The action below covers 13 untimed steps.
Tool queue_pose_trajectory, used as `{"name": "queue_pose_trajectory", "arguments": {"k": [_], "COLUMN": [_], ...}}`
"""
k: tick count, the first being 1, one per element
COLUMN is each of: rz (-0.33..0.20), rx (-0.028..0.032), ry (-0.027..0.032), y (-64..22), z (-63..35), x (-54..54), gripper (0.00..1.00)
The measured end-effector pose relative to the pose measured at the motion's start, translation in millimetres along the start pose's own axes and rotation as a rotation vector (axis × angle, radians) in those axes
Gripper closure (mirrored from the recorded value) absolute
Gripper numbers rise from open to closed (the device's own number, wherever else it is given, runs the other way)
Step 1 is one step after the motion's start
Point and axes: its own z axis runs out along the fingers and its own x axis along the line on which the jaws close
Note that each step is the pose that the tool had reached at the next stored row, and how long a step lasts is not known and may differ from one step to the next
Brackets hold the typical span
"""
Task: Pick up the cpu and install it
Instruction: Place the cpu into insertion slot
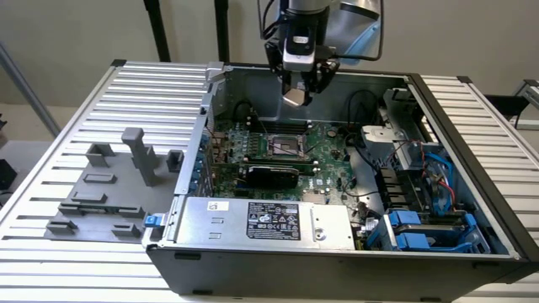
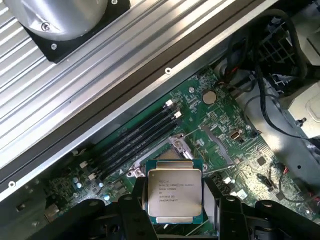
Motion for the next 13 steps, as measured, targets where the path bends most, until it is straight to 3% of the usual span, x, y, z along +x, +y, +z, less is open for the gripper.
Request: {"name": "queue_pose_trajectory", "arguments": {"k": [13], "rz": [0.234], "rx": [0.0038], "ry": [-0.0222], "y": [-0.3], "z": [2.9], "x": [0.1], "gripper": [0.45]}}
